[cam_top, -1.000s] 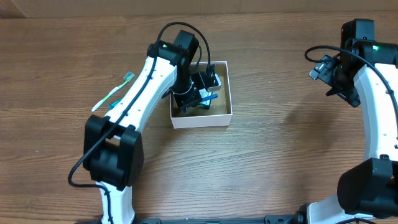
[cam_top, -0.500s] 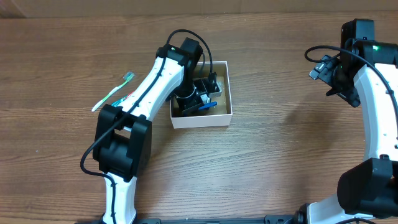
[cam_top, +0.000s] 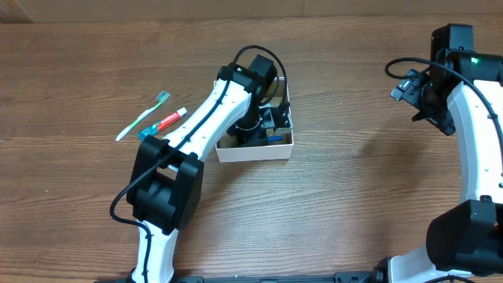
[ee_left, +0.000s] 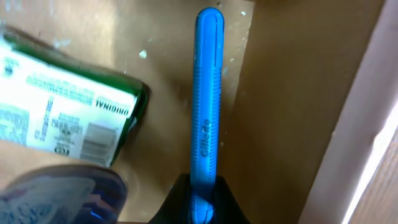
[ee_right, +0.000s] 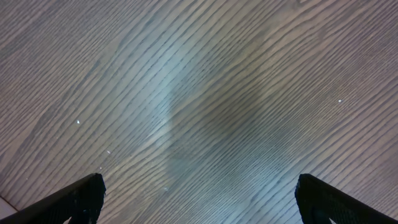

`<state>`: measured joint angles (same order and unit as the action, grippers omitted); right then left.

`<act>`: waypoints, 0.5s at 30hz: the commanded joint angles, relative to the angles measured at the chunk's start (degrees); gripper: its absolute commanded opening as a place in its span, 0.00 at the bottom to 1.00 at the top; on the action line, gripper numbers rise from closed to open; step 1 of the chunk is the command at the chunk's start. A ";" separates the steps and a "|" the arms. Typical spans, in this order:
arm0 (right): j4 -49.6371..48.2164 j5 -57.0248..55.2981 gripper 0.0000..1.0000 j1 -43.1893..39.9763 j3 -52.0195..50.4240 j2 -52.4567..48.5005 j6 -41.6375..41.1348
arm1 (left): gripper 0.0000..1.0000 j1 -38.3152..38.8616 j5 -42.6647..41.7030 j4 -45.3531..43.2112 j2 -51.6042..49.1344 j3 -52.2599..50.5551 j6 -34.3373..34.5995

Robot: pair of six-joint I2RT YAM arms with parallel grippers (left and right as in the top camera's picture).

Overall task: Pack container
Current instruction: 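Move the razor with the left gripper into the box and lower it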

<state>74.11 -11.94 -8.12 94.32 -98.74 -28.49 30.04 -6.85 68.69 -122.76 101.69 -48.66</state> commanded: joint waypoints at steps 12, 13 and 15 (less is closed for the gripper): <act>-0.31 0.00 1.00 0.00 0.15 0.68 -0.24 | 0.18 0.37 -0.02 -3.87 -0.02 0.15 -7.26; -0.31 0.00 1.00 0.00 0.15 0.68 -0.24 | 0.33 0.37 -0.28 -3.91 -0.02 0.15 -7.26; -0.31 0.00 1.00 0.00 0.15 0.68 -0.24 | 0.46 0.37 -0.50 -4.26 -0.02 0.15 -6.40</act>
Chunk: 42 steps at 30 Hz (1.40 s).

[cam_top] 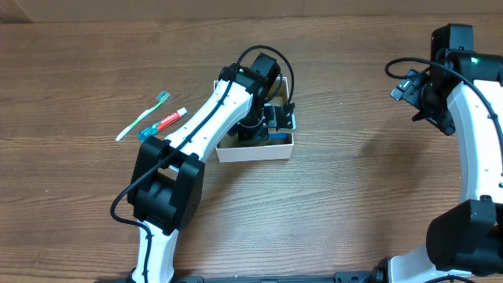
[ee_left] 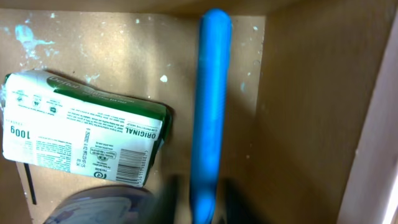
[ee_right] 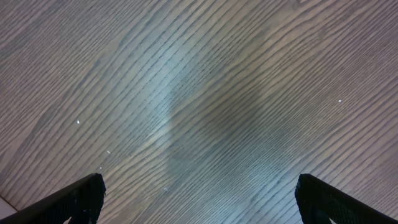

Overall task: Pack container
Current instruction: 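Move the razor with the left gripper into the box and lower it, then open the left gripper and withdraw it from the box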

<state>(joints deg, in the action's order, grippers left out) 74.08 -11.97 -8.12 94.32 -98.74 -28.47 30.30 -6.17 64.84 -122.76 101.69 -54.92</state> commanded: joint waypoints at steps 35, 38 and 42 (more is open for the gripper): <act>-0.28 0.02 1.00 0.00 0.15 0.68 -0.26 | 1.00 -14.88 -2.95 18.80 11.89 32.41 29.94; -0.26 0.02 1.00 0.00 0.15 0.68 -0.26 | 1.00 -23.34 -8.33 21.14 11.50 31.91 31.61; -0.28 0.02 1.00 0.00 0.15 0.68 -0.26 | 1.00 -34.03 -19.43 20.98 11.47 26.77 26.71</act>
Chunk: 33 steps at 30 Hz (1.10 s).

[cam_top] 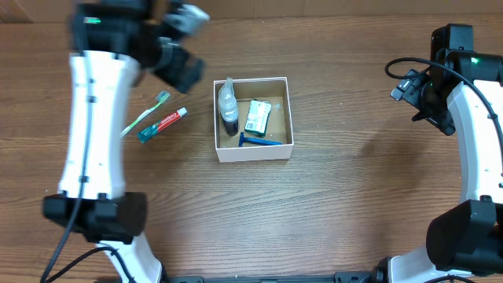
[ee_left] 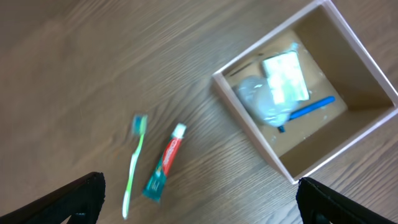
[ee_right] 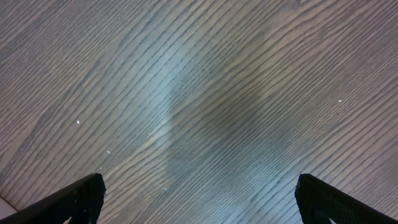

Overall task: Pack container
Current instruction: 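Open the left gripper and withdraw it from the box, then lower the left gripper onto the Colgate toothpaste tube and grasp it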

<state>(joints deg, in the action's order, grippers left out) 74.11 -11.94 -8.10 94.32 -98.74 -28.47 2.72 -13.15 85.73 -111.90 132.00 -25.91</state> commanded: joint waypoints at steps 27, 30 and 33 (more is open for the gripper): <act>-0.31 0.00 1.00 -0.02 0.15 0.68 -0.26 | 1.00 -10.84 -4.13 -32.46 -0.52 -45.62 -18.08; -0.31 0.00 1.00 -0.02 0.15 0.68 -0.26 | 1.00 -9.79 -2.29 -35.74 -0.55 -46.99 -19.54; -0.31 0.00 1.00 -0.02 0.15 0.68 -0.26 | 1.00 -9.14 -0.55 -37.90 -0.57 -47.69 -20.28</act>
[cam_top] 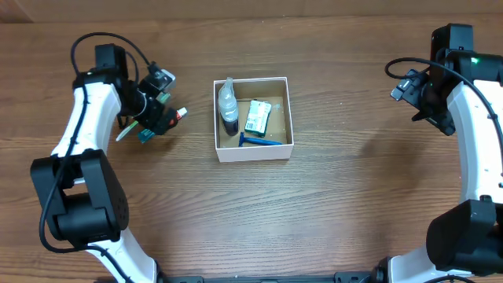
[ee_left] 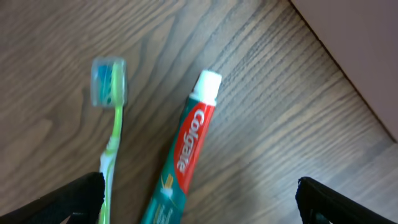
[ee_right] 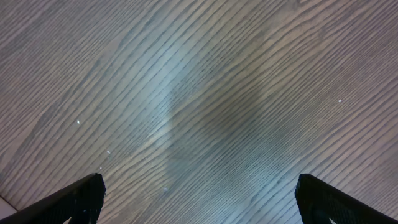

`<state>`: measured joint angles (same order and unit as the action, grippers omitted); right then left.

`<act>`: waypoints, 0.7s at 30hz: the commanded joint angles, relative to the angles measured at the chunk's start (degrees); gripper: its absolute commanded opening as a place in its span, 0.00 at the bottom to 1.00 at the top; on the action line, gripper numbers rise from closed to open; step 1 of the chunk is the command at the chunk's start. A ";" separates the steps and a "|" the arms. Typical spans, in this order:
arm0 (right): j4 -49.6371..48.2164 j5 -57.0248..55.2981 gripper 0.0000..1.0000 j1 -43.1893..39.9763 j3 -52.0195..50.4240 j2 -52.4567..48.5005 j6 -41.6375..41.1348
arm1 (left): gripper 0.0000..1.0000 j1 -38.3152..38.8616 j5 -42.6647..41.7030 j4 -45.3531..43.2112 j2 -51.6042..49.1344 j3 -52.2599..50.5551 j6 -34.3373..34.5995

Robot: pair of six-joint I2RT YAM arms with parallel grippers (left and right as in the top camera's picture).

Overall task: Pack container
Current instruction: 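Lower the left gripper onto the Colgate toothpaste tube and grasp it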

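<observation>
The white box [cam_top: 283, 149] stands mid-table and holds a small bottle [cam_top: 227, 106], a green soap packet [cam_top: 257, 116] and a blue razor [cam_top: 262, 141]. To its left lie a red-and-green toothpaste tube [ee_left: 183, 154] and a green toothbrush [ee_left: 109, 127]. My left gripper [cam_top: 158, 112] hovers open just above them; the tube lies between its spread fingers and partly shows in the overhead view [cam_top: 180, 113]. My right gripper [cam_top: 414, 98] is open over bare wood at the far right.
The box corner [ee_left: 367, 56] fills the upper right of the left wrist view, close to the tube's cap. Bare wooden table [cam_top: 354, 204] surrounds everything.
My left gripper has dropped from high above the table's left side to just over the toothpaste and toothbrush, still open. The right arm is unchanged.
My left gripper was down inside the box, shut on the blue razor beside the soap packet. Half a second later the razor still ran from between the fingers, blurred. Later the razor lay in the box and the gripper was open high at left; now it hovers over the toothpaste.
</observation>
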<state>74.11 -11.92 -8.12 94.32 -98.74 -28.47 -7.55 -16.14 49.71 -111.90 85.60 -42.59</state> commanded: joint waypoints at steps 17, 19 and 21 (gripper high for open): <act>-0.31 -0.02 1.00 0.00 0.15 0.68 -0.26 | 1.00 2.34 6.38 -9.01 -7.32 -4.09 -5.70; -0.31 -0.02 1.00 0.00 0.15 0.68 -0.26 | 1.00 2.34 6.27 -9.42 -8.37 -4.09 -5.68; -0.31 -0.02 1.00 0.00 0.17 0.68 -0.26 | 1.00 2.34 6.23 -9.53 -8.98 -4.09 -5.66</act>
<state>74.13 -11.92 -8.12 94.32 -98.74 -28.47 -5.58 -10.11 40.49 -118.58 81.97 -47.13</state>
